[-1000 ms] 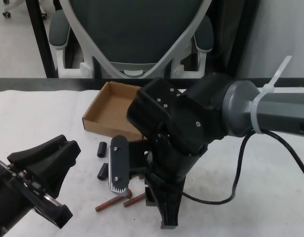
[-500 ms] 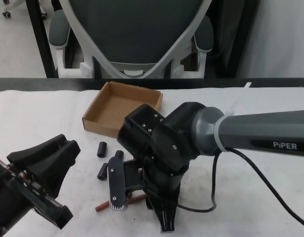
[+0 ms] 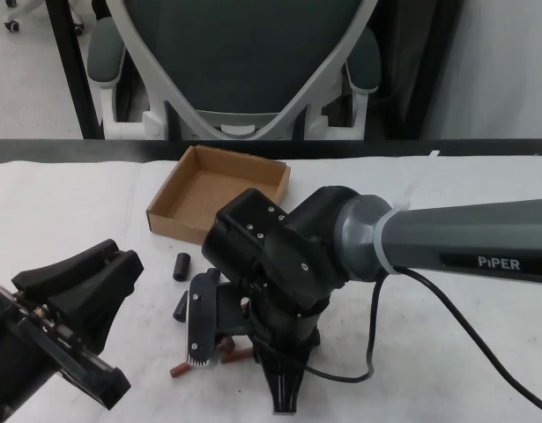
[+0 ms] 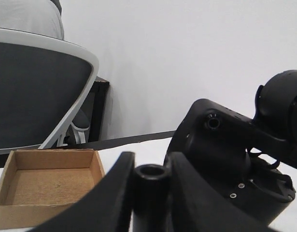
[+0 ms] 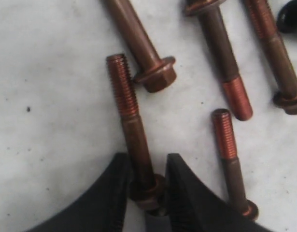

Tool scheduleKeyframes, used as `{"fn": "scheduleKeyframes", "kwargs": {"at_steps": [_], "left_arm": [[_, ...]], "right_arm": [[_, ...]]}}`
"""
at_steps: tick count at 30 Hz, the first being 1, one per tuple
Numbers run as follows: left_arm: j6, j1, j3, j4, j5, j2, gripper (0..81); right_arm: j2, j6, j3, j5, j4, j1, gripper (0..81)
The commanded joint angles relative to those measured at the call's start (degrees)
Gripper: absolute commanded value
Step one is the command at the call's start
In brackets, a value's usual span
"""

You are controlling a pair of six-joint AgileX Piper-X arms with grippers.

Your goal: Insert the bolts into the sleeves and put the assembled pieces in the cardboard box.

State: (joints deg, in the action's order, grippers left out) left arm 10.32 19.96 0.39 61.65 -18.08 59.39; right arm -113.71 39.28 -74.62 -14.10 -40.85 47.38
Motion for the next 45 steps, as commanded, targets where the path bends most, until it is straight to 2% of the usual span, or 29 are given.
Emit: {"fn": "scheduleKeyframes", "kwargs": {"at_steps": [1,9,16,22,30,32,38,45], "left_arm": [[-0.22,0.04,-0.39,1.18,-0.48,-0.56,0.4],[-0.1,0.04,-0.39,1.18,-1.31,-0.56,0.4],[-0.1,0.04,-0.39,1.72,-4.22,-0.56,0.4],[-0.35,0.04,-0.39,3.79,-10.43,-0.56,0.4],[-0.35,0.04,-0.39,3.76,-10.75,-0.56,0.4],[-0.76,0.04,-0.39,3.76,-10.74,-0.56,0.4],[-1.71,0.04,-0.39,3.76,-10.74,-0.56,0.4],[-1.71,0.04,-0.39,3.76,-10.74,-0.56,0.4]], "right_arm": [[-2.05,-1.9,0.43,-2.92,0.6,-0.52,0.3],[2.77,-16.55,0.43,-0.59,0.26,-2.72,0.2],[9.86,-19.65,0.43,-0.14,-4.09,-3.75,0.2],[13.64,-8.28,0.43,5.71,-13.13,-3.36,0.2],[17.72,14.28,5.92,12.82,-23.76,-0.89,0.2],[18.48,17.19,7.32,13.17,-25.66,-0.58,0.2],[19.17,22.84,8.93,11.81,-33.62,-0.17,0.2],[19.17,19.16,9.03,0.76,-33.19,-0.17,0.2]]}}
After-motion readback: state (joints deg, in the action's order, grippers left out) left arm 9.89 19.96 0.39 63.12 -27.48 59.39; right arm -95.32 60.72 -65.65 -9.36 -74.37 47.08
